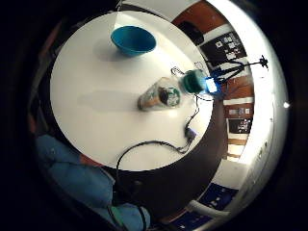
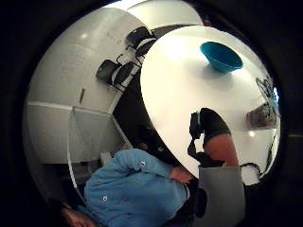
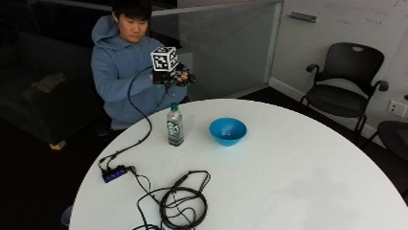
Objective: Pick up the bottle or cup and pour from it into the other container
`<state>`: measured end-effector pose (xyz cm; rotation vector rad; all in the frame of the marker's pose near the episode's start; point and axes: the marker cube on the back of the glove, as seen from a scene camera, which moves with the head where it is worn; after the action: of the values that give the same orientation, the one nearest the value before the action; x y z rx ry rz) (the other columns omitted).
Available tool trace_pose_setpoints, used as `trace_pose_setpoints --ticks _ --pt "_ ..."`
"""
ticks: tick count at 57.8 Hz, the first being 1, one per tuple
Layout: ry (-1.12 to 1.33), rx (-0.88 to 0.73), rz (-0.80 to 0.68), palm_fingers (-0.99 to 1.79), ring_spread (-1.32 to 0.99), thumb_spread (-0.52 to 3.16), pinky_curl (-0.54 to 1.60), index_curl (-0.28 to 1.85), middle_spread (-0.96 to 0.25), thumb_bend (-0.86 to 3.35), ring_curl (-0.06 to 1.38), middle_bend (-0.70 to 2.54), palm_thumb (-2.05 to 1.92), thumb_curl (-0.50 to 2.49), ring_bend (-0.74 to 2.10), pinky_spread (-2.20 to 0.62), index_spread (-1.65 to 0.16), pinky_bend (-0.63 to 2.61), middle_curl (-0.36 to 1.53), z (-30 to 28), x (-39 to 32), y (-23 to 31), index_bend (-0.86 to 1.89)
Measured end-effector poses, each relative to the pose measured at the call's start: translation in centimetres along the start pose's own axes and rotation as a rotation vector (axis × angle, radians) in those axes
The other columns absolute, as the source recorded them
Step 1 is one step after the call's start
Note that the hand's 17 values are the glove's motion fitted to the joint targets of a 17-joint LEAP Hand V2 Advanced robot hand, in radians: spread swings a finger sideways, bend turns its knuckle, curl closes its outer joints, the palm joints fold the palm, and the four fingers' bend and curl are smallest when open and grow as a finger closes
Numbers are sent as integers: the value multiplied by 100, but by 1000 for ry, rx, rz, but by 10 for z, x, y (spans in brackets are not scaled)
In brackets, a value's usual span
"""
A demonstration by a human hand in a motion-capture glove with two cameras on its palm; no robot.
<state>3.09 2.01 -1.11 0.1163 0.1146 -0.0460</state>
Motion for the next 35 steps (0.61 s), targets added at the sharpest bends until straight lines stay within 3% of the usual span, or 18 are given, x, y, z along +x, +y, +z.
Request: trace_pose_setpoints --ticks 3,21,35 --pt "-68 22 88 31 16 96 22 33 0 9 24 16 82 41 30 22 -35 43 22 -3 0 5 19" --pt "-88 250 155 25 16 98 24 32 -1 -2 26 17 83 46 33 23 -36 45 24 -16 52 48 16" --pt "-329 447 244 23 16 98 25 29 -1 -4 28 19 68 44 36 23 -36 47 27 -5 105 75 14"
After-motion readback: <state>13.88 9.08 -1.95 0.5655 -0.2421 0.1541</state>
